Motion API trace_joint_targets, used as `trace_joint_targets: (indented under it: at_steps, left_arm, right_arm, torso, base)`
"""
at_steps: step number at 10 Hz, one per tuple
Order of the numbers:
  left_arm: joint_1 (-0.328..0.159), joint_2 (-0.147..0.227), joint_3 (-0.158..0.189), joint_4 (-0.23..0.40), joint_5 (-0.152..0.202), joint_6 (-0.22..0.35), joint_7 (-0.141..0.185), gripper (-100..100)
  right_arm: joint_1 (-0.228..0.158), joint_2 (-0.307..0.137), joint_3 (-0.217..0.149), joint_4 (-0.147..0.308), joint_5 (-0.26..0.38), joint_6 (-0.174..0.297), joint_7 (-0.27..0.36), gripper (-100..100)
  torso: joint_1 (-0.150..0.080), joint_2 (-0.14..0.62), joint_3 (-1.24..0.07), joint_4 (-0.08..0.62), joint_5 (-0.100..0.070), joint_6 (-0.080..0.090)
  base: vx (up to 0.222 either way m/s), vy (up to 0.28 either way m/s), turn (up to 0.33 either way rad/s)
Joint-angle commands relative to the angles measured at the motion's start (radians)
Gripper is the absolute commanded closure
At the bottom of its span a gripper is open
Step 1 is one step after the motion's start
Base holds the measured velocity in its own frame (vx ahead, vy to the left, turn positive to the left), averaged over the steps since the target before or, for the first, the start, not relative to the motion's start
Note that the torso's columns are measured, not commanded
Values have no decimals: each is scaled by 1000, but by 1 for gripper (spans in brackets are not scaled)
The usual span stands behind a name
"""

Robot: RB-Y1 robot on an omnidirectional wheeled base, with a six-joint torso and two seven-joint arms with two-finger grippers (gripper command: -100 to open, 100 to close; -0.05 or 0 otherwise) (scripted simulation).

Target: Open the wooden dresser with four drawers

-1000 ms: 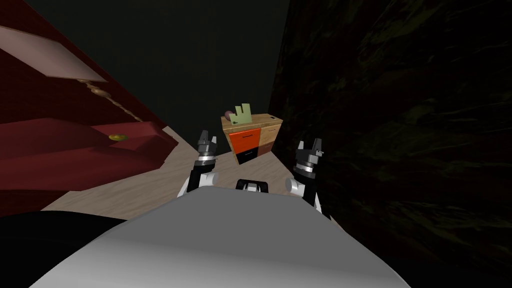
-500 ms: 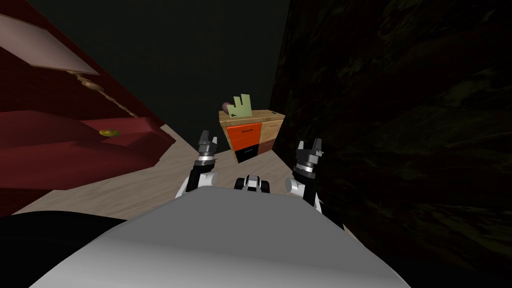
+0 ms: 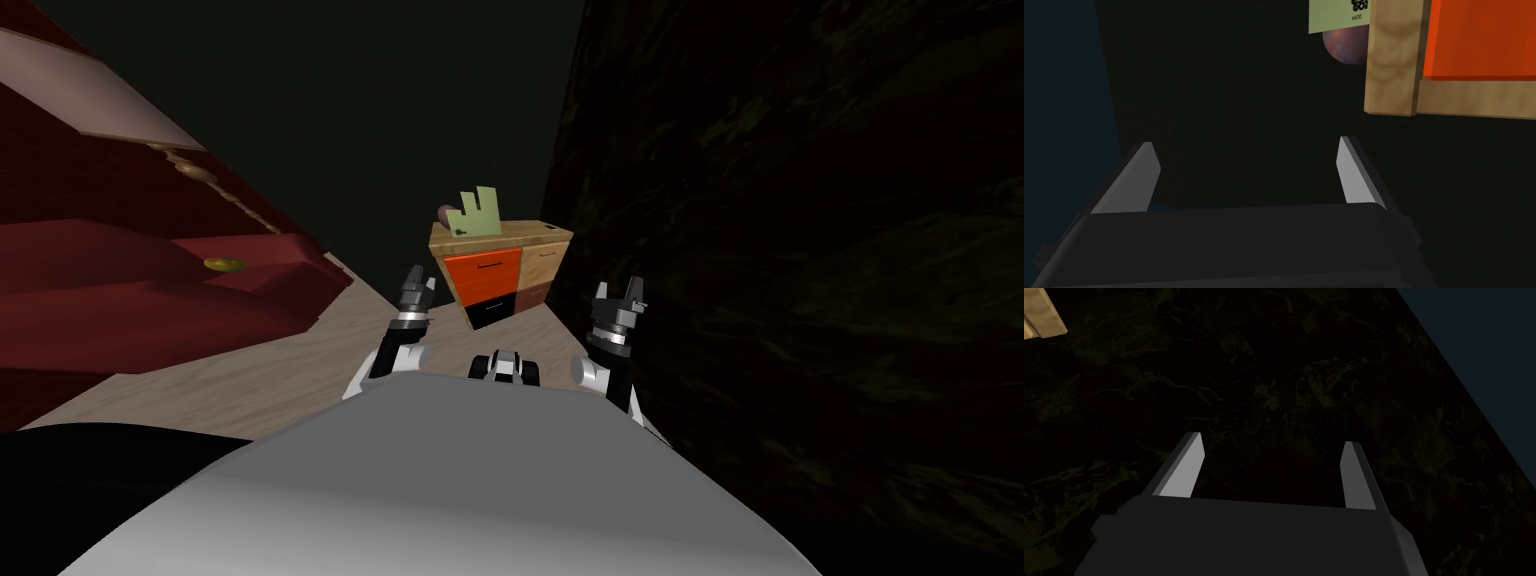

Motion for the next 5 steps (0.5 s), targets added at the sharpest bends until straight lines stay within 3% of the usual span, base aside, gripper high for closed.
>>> trace_joint_targets:
  at_steps: [1, 5]
  left_arm:
    - [-16, 5, 20, 49, 11, 19, 1, -100]
    - [-37, -11, 50, 119, 28, 44, 4, -100]
  right_arm:
    - [0, 0, 0, 0, 0, 0, 0, 0]
    - [0, 0, 0, 0, 0, 0, 0, 0]
  torso:
    - [0, 3, 1, 1, 0, 0]
    - [1, 1, 1, 0, 0, 0]
  base:
    - [181, -120, 83]
    - [163, -110, 79]
